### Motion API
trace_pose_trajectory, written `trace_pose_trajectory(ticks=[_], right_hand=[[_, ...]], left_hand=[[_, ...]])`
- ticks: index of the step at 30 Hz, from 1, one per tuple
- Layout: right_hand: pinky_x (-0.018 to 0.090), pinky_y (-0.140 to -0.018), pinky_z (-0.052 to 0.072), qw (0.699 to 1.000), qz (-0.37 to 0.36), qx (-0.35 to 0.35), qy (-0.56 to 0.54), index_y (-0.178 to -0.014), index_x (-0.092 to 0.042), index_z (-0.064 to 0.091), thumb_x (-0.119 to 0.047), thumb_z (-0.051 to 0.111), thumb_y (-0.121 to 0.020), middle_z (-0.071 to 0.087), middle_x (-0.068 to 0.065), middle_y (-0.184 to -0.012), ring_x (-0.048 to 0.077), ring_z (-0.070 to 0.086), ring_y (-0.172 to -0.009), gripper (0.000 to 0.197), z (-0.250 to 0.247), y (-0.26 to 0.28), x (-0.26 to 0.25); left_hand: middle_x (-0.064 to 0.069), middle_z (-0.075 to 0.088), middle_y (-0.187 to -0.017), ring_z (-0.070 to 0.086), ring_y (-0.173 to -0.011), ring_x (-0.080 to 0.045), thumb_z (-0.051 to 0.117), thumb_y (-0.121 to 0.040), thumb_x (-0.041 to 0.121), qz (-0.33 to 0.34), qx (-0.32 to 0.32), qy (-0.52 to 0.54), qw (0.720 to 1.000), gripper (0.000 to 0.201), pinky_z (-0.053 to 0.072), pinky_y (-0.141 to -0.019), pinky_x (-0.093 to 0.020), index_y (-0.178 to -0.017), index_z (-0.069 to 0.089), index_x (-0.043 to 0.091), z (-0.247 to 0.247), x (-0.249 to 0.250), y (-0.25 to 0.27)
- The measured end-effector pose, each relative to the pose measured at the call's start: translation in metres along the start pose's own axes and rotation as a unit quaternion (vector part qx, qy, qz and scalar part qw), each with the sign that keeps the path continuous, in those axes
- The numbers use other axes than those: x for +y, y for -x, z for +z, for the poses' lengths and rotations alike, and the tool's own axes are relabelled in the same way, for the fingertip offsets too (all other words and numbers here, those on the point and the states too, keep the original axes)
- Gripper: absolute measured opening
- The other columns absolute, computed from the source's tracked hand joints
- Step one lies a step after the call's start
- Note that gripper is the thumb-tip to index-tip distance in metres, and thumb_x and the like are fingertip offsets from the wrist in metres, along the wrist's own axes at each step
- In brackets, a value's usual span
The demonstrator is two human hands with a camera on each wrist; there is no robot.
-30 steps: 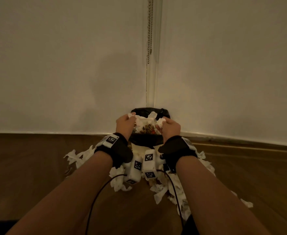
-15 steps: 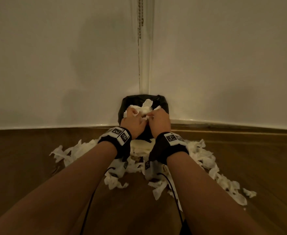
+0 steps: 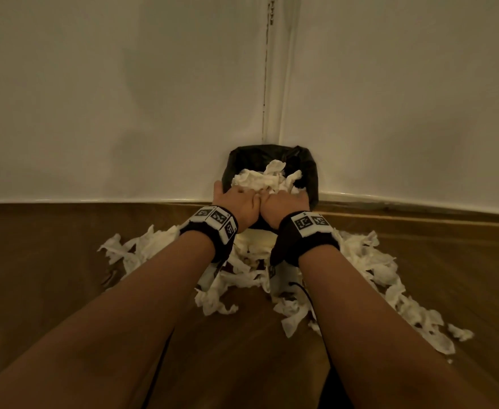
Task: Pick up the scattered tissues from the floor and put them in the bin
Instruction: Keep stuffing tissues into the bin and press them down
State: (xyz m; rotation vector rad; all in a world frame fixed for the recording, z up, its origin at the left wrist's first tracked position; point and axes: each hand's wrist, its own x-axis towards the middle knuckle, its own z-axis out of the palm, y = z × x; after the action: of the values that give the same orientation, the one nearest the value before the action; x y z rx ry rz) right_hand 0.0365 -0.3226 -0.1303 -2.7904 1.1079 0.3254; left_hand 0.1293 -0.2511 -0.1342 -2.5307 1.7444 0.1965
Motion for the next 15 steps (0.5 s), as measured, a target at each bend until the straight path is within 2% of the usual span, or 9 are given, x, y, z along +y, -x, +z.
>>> trace_pose_trajectory(ticks=[2, 3, 5, 7, 10, 13, 15], right_hand=[[0.062, -0.111, 0.006, 1.000, 0.005, -0.021, -0.014, -0.144, -0.017, 0.033, -0.025, 0.014, -0.099, 0.048, 0.007, -0.141, 0.030, 0.040, -0.132, 0.049, -0.004, 0.000, -0.001], [0.063, -0.110, 0.005, 0.999, 0.006, -0.025, -0.022, -0.142, -0.017, 0.036, -0.025, 0.015, -0.099, 0.052, 0.007, -0.137, 0.031, 0.043, -0.129, 0.048, -0.006, 0.001, -0.001], [0.061, -0.110, 0.010, 0.999, 0.016, -0.004, -0.035, -0.134, -0.017, 0.045, -0.026, 0.017, -0.098, 0.058, 0.008, -0.129, 0.031, 0.048, -0.122, 0.046, -0.008, 0.004, 0.000], [0.056, -0.109, 0.017, 0.994, 0.053, 0.071, -0.060, -0.126, -0.015, 0.053, -0.031, 0.019, -0.098, 0.055, 0.010, -0.129, 0.033, 0.048, -0.121, 0.046, -0.010, 0.009, 0.001], [0.049, -0.104, 0.028, 0.971, 0.062, 0.223, -0.057, -0.125, -0.011, 0.053, -0.030, 0.033, -0.097, 0.045, 0.011, -0.135, 0.032, 0.041, -0.124, 0.039, -0.016, 0.019, 0.000], [0.038, -0.095, 0.040, 0.939, -0.019, 0.330, -0.098, -0.119, -0.012, 0.056, -0.021, 0.043, -0.092, 0.050, 0.010, -0.124, 0.026, 0.047, -0.114, 0.031, -0.025, 0.029, -0.008], [0.031, -0.078, 0.045, 0.923, -0.068, 0.344, -0.161, -0.110, -0.012, 0.059, -0.020, 0.043, -0.093, 0.058, 0.008, -0.110, 0.023, 0.055, -0.100, 0.025, -0.026, 0.037, -0.020]], left_hand=[[0.000, 0.056, -0.125, 0.034, -0.129, -0.024, 0.019, -0.097, 0.030, -0.003, -0.028, -0.018, 0.999, 0.047, 0.004, -0.106, -0.063, -0.142, 0.032, 0.029, -0.002, -0.001, -0.001], [-0.001, 0.056, -0.124, 0.033, -0.128, -0.024, 0.015, -0.097, 0.032, -0.014, -0.026, -0.012, 0.999, 0.048, 0.005, -0.106, -0.063, -0.139, 0.039, 0.029, -0.004, 0.000, 0.000], [0.001, 0.051, -0.127, 0.034, -0.125, -0.022, 0.015, -0.098, 0.035, -0.024, 0.023, 0.012, 0.999, 0.048, 0.008, -0.106, -0.059, -0.128, 0.052, 0.026, -0.006, 0.002, 0.003], [0.001, 0.047, -0.127, 0.038, -0.120, -0.019, 0.023, -0.097, 0.034, -0.029, 0.133, 0.068, 0.988, 0.041, 0.015, -0.104, -0.051, -0.122, 0.055, 0.027, -0.004, 0.002, 0.010], [0.001, 0.049, -0.115, 0.044, -0.108, -0.019, 0.035, -0.092, 0.028, -0.049, 0.277, 0.154, 0.947, 0.029, 0.023, -0.095, -0.041, -0.116, 0.051, 0.026, 0.003, -0.006, 0.027], [0.001, 0.049, -0.108, 0.046, -0.104, -0.019, 0.041, -0.089, 0.024, -0.092, 0.312, 0.190, 0.927, 0.021, 0.026, -0.092, -0.038, -0.108, 0.051, 0.024, 0.018, -0.012, 0.045], [0.002, 0.050, -0.108, 0.047, -0.105, -0.018, 0.045, -0.088, 0.023, -0.122, 0.301, 0.192, 0.926, 0.022, 0.027, -0.092, -0.036, -0.109, 0.051, 0.024, 0.034, -0.014, 0.060]])
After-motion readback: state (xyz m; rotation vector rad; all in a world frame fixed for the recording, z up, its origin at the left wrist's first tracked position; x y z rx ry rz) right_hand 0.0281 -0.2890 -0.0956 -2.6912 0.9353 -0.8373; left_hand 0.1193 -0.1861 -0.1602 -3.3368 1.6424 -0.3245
